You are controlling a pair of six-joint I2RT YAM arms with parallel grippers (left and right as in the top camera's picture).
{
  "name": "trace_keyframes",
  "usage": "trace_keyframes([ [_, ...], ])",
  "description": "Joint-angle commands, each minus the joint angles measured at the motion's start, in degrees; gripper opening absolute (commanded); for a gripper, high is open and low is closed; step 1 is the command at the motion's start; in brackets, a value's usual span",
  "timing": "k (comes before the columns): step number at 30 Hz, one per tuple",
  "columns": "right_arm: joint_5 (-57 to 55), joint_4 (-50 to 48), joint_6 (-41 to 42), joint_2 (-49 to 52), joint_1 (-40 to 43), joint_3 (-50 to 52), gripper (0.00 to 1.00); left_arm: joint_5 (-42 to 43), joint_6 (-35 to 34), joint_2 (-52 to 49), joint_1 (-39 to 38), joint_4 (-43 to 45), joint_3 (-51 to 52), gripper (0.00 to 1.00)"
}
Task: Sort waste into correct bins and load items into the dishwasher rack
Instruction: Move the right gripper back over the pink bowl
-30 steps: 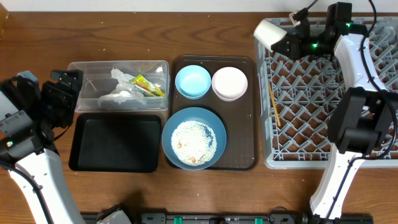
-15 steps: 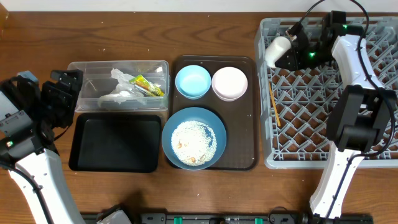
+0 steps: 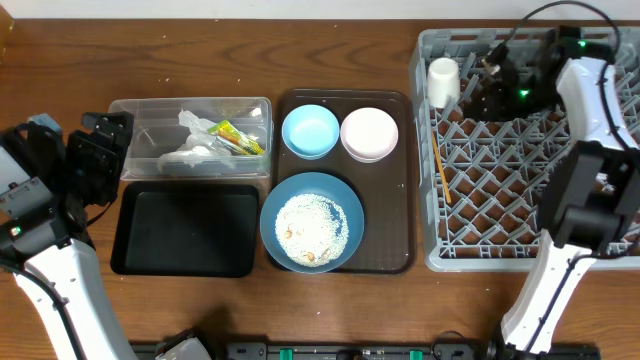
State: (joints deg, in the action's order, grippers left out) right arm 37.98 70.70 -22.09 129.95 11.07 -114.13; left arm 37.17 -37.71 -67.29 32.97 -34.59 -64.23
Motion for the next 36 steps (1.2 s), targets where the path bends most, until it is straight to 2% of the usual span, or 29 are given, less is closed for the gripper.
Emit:
trace_keyframes([
  [1,-3.6,0.0,5.9,-9.6,-1.4,-0.2,0.08,0.5,-0.1,-0.1,0.3,-0.1,-0.5,0.91],
  [5,-9.2,0.7,12.0,-16.4,-5.3,-0.2,0.08,0.5,-0.1,-0.1,0.3,-0.1,-0.5,0.91],
  [9,-14.2,2.2,13.3,-22.0,-12.6,-0.2,0.09,0.5,-0.1,-0.1,0.3,-0.1,-0.5,0.91],
  [14,-20.2,2.8,13.5,-23.3,-24.0,-0.2,0.11,0.5,-0.1,-0.1,0.3,-0.1,-0.5,0.91],
  [22,-38.2,1.6,13.5,-18.0,-38.7,-0.1,0.33,0.5,-0.1,-0.1,0.3,-0.1,-0.5,0.91],
  [26,-42.5,0.6,15.0,-13.6,-41.3,-0.1,0.34,0.5,-0.1,-0.1,0.3,-0.1,-0.5,0.91],
  [36,-41.6,-1.8,14.7,-1.9,-41.7,-0.1,0.33,0.5,-0.1,-0.1,0.3,-0.1,-0.5,0.91],
])
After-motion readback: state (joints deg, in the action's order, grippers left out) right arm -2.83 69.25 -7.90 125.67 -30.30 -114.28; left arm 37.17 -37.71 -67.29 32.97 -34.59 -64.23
